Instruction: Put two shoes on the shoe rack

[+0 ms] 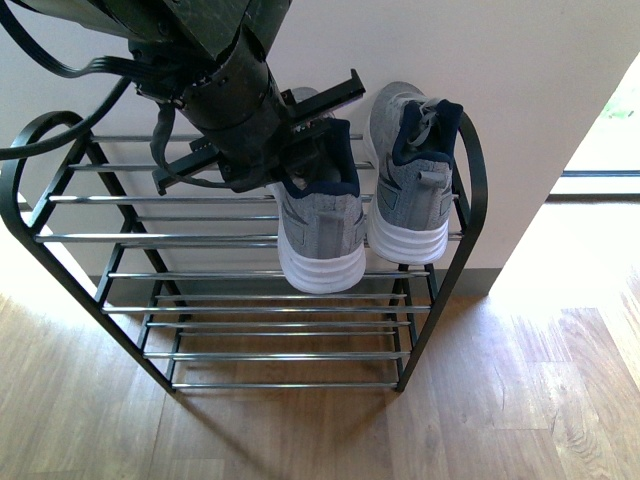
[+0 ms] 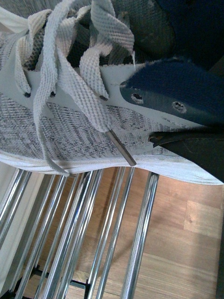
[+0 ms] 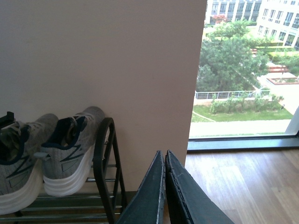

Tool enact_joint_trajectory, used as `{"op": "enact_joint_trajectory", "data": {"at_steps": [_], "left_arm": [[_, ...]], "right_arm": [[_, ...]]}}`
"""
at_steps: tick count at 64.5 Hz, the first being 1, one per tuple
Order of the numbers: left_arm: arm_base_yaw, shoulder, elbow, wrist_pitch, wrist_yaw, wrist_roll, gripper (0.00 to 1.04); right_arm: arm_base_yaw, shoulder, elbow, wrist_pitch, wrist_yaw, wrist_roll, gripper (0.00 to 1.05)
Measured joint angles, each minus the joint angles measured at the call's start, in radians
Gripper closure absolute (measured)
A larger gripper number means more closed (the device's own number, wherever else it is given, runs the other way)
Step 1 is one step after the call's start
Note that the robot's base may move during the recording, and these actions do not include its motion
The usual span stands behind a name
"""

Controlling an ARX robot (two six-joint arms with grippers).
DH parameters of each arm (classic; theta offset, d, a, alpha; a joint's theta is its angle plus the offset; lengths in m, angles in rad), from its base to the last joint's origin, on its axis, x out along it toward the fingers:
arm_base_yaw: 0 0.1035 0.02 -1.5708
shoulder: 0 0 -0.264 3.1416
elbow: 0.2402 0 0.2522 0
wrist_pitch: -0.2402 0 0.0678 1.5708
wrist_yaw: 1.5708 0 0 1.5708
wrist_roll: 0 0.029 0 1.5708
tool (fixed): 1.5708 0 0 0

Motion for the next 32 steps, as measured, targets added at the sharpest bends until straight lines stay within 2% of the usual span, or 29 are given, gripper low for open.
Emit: {"op": "enact_joint_trajectory", "data": {"at_steps": [4,21,32], "left_arm": [[0.003,0.001,0.011,-0.006,-0.003,0.016,1.02],[0.008,-0.031,-0.002,0.005,-0.085,0.051,0.59],[-0.003,-0.19,-0.114,0.039,-0.224,0.053,0.29]], "right_arm": [[0.0,0.0,0.0,0.0,0.0,0.0,1.03],[0.0,0.0,0.0,0.0,0.0,0.0,1.03],[0.0,0.0,0.0,0.0,0.0,0.0,1.03]]}}
